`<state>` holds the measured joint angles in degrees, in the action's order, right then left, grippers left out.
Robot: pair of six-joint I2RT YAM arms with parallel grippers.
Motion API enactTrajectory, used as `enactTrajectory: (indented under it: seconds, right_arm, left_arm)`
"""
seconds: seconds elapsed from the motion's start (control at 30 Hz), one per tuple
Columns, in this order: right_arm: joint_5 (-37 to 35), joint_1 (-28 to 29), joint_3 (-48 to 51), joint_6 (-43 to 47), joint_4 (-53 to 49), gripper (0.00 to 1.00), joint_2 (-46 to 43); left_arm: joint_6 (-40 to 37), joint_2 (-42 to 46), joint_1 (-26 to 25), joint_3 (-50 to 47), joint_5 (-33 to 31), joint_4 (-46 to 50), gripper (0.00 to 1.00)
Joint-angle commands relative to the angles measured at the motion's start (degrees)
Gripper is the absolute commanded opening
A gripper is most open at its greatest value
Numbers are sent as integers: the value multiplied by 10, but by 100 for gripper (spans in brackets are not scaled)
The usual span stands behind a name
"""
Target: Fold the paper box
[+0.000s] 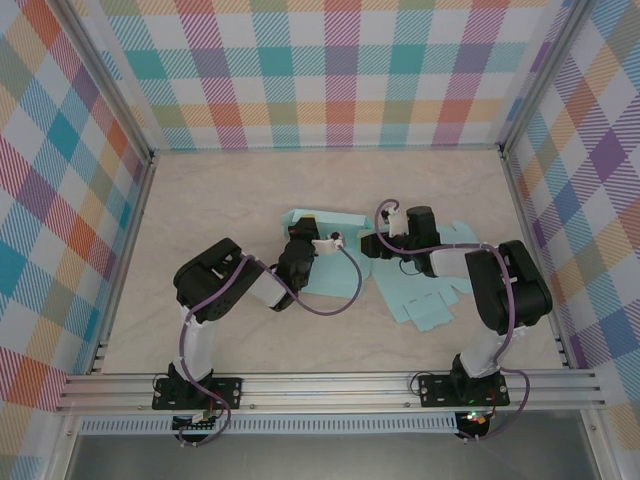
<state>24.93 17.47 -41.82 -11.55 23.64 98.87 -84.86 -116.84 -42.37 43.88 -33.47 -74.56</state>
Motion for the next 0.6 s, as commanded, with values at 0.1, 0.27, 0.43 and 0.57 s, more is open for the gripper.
enactTrajectory:
  seconds: [0.1,0.27,0.43,0.57]
  right_arm:
    - [-58,13,-25,0,36,54,15]
    - [-126,29,-24,-4,50,48,16]
    - [-161,38,-14,-4,86,42,17]
    - [-178,41,-20,-3,99,35,24]
  left_arm:
    - [7,-14,-10,8,17,-23,0]
    - [8,-15,-17,11,15,-23,0]
    - [10,-12,-20,9,15,-23,0]
    - [16,-9,-22,5,20,-22,0]
